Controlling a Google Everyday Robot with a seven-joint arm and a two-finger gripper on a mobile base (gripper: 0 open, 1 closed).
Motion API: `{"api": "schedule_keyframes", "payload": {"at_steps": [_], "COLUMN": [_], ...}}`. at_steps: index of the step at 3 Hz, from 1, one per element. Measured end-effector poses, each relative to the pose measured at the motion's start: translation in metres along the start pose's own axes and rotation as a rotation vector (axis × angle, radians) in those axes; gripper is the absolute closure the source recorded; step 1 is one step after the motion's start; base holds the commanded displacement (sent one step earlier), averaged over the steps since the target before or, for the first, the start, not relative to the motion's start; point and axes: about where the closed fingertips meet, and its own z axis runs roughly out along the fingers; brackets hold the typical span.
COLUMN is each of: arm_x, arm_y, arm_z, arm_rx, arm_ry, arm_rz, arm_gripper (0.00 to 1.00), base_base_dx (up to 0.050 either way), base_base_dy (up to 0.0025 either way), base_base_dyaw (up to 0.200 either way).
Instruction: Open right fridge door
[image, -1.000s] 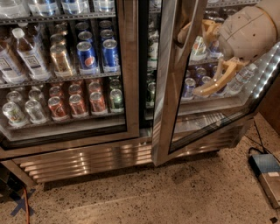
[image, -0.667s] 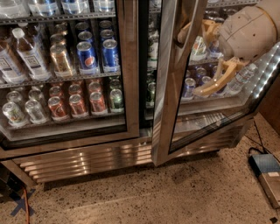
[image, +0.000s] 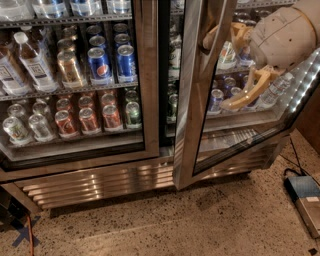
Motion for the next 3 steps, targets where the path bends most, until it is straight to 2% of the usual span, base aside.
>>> {"api": "schedule_keyframes", "payload": {"at_steps": [3], "arm_x": [0.0000], "arm_y": [0.0000], "arm_z": [0.0000], "arm_rx": [0.000], "arm_ry": [0.000], "arm_rz": [0.000], "arm_gripper": [0.38], "base_base_dx": [0.000], "base_base_dy": [0.00000], "base_base_dyaw": [0.000]}}
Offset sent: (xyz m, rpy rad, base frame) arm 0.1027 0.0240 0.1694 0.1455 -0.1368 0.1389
